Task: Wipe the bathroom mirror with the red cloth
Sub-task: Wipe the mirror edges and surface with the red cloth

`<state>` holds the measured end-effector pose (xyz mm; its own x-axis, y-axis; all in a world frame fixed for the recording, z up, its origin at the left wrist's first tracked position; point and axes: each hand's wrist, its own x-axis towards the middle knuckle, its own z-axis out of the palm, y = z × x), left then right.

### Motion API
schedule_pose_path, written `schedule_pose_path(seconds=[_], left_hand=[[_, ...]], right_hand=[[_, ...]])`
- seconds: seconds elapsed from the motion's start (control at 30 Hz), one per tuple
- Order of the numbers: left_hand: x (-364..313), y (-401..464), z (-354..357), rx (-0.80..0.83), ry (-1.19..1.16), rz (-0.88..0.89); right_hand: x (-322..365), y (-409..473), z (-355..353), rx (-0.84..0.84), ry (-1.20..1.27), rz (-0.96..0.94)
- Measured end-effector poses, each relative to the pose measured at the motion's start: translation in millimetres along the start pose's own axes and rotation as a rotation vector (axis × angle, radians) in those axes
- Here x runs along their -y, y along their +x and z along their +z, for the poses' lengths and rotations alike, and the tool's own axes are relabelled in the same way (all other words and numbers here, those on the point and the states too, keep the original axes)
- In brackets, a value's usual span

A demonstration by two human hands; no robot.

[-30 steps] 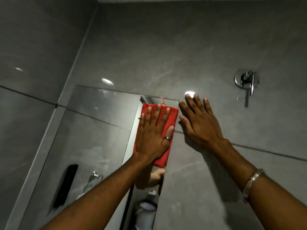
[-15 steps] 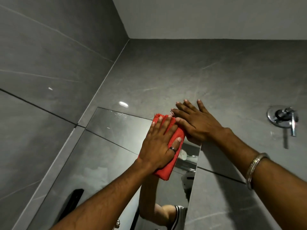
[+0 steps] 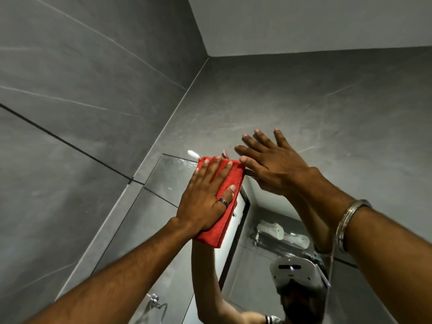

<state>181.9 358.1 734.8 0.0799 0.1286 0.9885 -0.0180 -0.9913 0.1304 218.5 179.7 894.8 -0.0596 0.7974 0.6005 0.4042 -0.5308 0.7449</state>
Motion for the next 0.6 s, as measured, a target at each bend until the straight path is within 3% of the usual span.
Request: schedule_pose_path(seconds=[0.6], left_hand=[[98.9, 11.6, -21.7, -0.006, -0.056, -0.129]], right_hand=[[13.8, 62.2, 9.8, -0.012, -0.157, -0.035]])
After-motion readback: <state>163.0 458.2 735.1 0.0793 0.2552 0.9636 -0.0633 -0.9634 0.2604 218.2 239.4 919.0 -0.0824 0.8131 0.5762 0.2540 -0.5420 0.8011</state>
